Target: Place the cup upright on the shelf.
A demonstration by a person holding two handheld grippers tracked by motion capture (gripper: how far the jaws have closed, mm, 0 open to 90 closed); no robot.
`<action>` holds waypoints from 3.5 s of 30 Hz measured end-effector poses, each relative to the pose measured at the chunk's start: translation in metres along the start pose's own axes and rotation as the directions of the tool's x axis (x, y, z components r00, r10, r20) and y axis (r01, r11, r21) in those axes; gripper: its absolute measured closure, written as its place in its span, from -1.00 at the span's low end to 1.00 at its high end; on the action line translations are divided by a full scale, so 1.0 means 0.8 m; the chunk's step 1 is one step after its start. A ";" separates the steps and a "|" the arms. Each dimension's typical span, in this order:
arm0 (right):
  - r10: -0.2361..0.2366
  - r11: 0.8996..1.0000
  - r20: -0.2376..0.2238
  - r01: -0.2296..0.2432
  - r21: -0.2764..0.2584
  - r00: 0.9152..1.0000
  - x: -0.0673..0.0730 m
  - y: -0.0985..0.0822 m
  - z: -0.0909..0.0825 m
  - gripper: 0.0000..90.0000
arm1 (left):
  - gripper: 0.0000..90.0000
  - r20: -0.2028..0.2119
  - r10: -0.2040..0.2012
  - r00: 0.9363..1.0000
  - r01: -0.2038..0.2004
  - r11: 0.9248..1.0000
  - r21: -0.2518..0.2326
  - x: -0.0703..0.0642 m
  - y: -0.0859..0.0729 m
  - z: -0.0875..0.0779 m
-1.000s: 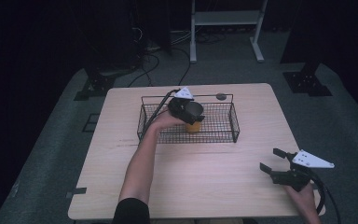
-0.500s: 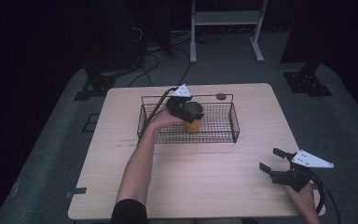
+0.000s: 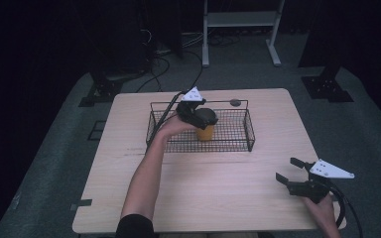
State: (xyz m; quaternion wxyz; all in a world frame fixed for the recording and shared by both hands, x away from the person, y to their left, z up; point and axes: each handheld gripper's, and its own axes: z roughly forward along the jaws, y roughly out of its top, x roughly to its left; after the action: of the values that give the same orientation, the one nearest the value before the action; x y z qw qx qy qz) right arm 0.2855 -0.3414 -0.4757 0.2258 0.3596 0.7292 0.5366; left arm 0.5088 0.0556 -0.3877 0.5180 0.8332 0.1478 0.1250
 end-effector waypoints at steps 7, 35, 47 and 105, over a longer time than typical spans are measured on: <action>0.000 1.000 0.004 0.000 0.001 1.000 0.000 0.000 0.000 -0.72 | -1.00 0.015 0.016 1.000 -0.016 0.999 -0.033 -0.012 0.009 -0.011; 0.001 1.000 0.005 -0.001 0.003 1.000 0.000 0.000 0.001 -0.72 | -1.00 0.027 0.010 1.000 -0.008 0.995 -0.101 -0.035 0.003 -0.042; 0.001 1.000 0.006 -0.001 0.004 1.000 0.000 0.000 0.001 -0.72 | -1.00 0.034 0.002 0.999 0.002 0.994 -0.112 -0.045 -0.003 -0.055; 0.000 1.000 0.010 0.000 0.009 1.000 0.001 0.000 0.001 -0.72 | -1.00 0.062 -0.001 0.998 0.010 0.989 -0.148 -0.112 -0.061 -0.102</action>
State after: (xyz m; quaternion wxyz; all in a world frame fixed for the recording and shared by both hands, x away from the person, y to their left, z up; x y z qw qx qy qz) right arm 0.2859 -0.3404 -0.4759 0.2277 0.3634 0.7305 0.5314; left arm 0.3907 0.1099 -0.4009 0.5830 0.7956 0.1243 0.1085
